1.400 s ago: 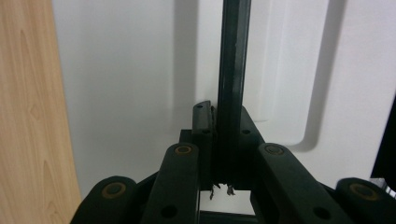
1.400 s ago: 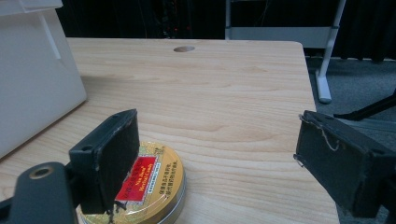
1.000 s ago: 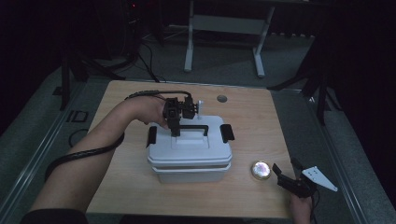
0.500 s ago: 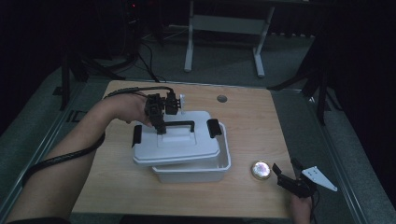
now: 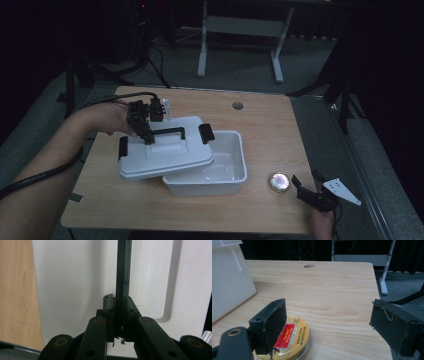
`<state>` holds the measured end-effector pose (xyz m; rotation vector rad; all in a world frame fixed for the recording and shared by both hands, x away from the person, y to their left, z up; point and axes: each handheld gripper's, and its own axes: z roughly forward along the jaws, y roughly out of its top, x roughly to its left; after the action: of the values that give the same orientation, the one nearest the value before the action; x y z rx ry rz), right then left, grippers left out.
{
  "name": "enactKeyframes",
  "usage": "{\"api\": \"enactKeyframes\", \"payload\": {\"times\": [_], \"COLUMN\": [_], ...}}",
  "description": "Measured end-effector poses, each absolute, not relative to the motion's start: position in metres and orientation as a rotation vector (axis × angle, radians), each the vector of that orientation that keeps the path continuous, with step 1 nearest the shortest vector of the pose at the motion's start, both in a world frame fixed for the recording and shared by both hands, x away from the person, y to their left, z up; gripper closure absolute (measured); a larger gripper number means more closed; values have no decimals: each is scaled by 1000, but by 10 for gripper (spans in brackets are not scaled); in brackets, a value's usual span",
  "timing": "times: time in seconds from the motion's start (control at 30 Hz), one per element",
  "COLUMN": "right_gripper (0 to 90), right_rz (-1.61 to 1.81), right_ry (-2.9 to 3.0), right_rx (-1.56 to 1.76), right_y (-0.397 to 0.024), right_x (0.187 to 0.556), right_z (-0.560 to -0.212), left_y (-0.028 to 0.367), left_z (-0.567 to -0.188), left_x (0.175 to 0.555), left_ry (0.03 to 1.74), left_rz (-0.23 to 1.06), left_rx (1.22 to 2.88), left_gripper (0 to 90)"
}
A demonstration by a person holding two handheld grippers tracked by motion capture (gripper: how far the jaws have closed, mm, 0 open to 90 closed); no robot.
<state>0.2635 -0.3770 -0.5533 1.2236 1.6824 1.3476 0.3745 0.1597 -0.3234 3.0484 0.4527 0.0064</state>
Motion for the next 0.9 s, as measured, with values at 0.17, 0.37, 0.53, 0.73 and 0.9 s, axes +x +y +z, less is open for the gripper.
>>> {"api": "enactKeyframes", "payload": {"times": [0.17,0.37,0.53,0.73,0.9], "right_gripper": [132,131,132,132,132], "right_rz": [1345,1342,1340,1338,1336], "right_ry": [1683,1683,1683,1684,1685], "right_rx": [1226,1226,1230,1231,1233], "right_y": [-377,-376,-376,-376,-376], "right_x": [264,264,264,264,264], "right_z": [-553,-553,-553,-553,-553], "left_y": [189,221,245,274,295], "left_z": [-325,-331,-332,-337,-345], "left_x": [369,361,353,344,337], "left_ry": [547,635,708,792,852], "left_rz": [12,14,14,12,-5], "left_rx": [3041,3032,3006,2995,2994], "left_gripper": [832,832,832,832,832]}}
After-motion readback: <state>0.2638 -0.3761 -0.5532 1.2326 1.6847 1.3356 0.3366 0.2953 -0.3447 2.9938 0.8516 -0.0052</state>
